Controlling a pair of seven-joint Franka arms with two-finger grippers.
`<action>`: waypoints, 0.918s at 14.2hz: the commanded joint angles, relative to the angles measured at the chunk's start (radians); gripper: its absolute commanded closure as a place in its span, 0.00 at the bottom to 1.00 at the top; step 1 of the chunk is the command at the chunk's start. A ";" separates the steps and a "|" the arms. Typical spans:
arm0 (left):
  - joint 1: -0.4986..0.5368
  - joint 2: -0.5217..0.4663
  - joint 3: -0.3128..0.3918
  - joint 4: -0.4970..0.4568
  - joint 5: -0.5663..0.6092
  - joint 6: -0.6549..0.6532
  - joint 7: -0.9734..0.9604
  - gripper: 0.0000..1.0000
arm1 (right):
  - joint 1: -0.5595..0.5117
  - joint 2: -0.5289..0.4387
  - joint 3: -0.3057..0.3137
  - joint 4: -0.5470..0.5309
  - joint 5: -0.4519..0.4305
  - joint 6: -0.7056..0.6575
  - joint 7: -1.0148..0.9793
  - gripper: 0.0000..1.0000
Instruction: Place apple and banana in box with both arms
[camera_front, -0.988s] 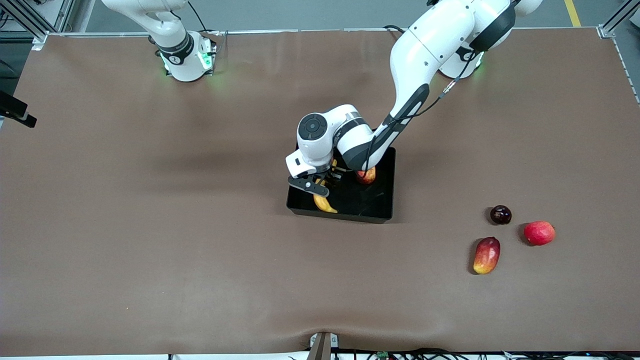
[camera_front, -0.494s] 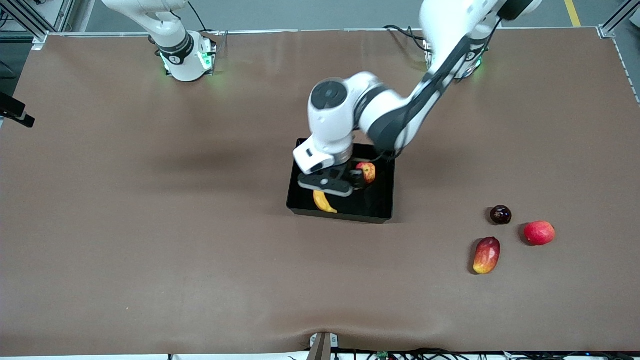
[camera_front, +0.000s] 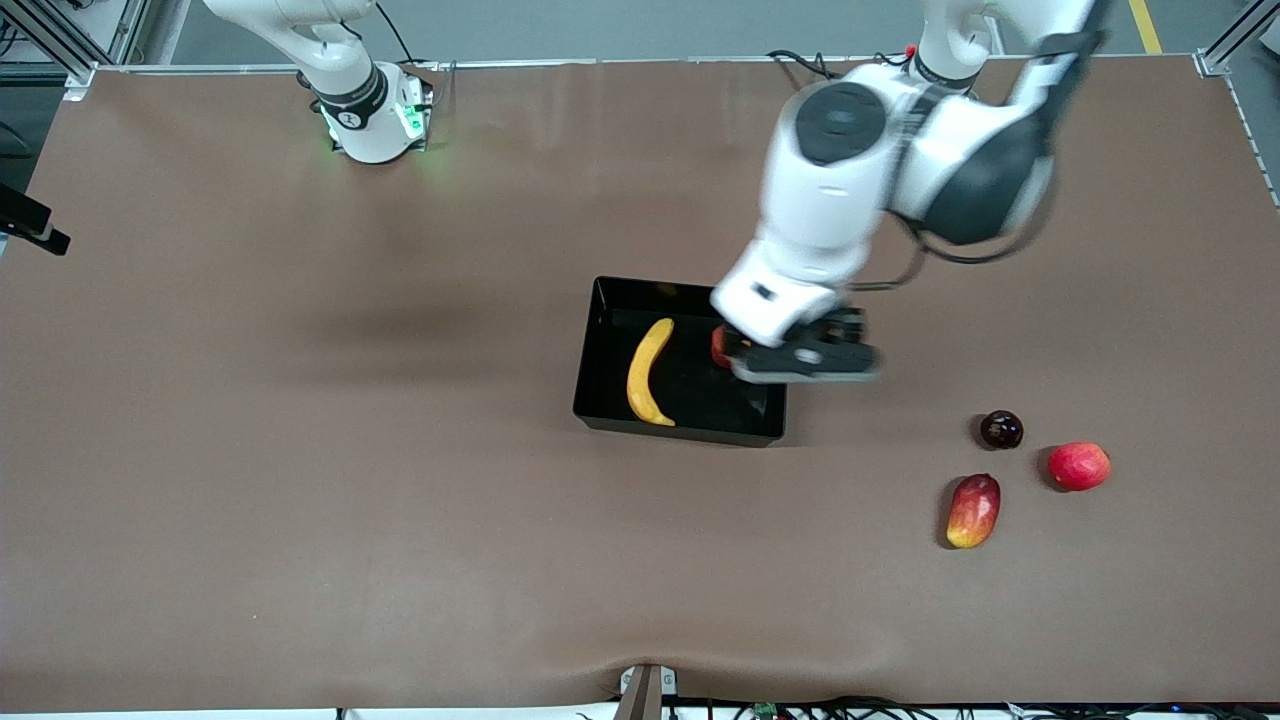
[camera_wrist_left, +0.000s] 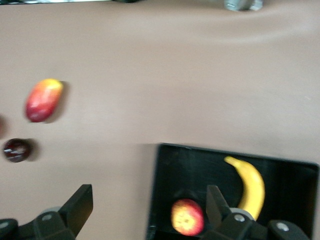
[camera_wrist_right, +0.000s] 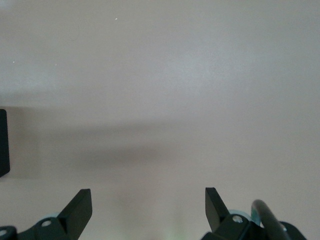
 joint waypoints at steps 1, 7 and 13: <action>0.097 -0.077 -0.002 -0.034 -0.041 -0.077 0.086 0.00 | -0.011 -0.005 0.009 0.007 -0.001 -0.007 -0.003 0.00; 0.272 -0.160 -0.008 -0.039 -0.113 -0.162 0.245 0.00 | -0.003 -0.006 0.017 0.008 -0.006 -0.007 -0.011 0.00; 0.338 -0.258 0.002 -0.085 -0.179 -0.212 0.404 0.00 | 0.003 -0.006 0.017 0.008 -0.007 -0.007 -0.012 0.00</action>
